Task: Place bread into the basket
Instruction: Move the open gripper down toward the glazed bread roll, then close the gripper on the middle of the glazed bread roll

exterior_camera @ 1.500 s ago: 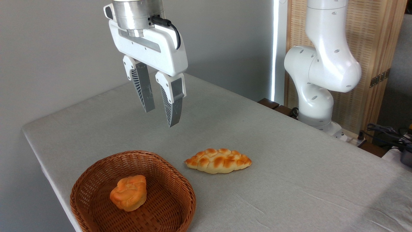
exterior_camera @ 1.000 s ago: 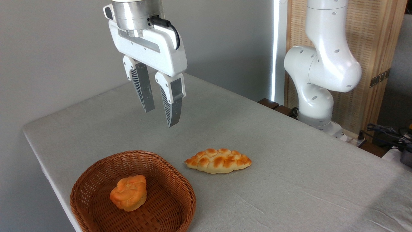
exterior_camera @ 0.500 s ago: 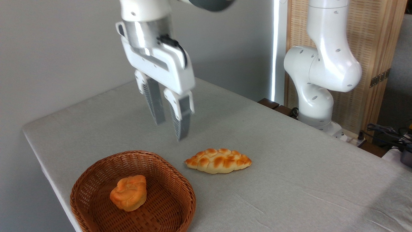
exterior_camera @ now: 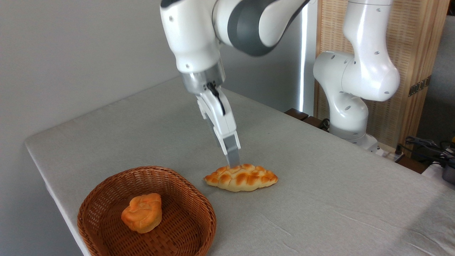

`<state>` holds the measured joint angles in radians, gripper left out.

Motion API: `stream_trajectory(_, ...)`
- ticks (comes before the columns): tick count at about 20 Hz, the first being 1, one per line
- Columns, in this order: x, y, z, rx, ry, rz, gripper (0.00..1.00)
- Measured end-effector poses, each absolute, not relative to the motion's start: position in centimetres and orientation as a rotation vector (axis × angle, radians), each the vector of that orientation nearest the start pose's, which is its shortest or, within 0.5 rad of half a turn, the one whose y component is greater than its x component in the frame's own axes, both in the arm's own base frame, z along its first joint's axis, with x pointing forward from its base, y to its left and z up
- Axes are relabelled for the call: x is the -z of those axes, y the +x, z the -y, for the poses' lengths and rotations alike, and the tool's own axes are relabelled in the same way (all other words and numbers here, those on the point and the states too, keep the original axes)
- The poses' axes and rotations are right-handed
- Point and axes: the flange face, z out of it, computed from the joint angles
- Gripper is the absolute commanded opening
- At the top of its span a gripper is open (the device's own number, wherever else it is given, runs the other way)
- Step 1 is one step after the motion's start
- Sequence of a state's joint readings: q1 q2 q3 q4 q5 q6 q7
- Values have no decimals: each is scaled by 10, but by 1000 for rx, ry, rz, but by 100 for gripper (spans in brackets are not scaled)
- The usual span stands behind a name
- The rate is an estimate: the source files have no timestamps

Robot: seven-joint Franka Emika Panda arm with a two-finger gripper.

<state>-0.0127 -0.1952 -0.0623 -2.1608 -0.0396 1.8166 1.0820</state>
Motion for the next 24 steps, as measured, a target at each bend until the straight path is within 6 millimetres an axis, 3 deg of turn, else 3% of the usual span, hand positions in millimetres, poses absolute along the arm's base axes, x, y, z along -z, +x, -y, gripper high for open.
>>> stream_trajectory(3,-446,468,39,-245,-2640,-1905,100)
stream_trajectory(6,-438,466,35,-287,-2537,-2013,100)
stream_trajectory(15,-426,466,30,-358,-2453,-2041,99)
stream_trajectory(18,-416,466,31,-336,-2445,-2042,63)
stream_trajectory(19,-413,466,31,-325,-2442,-2041,46)
stream_trajectory(21,-409,466,31,-316,-2439,-2041,26)
stream_trajectory(24,-408,465,32,-316,-2437,-2042,25)
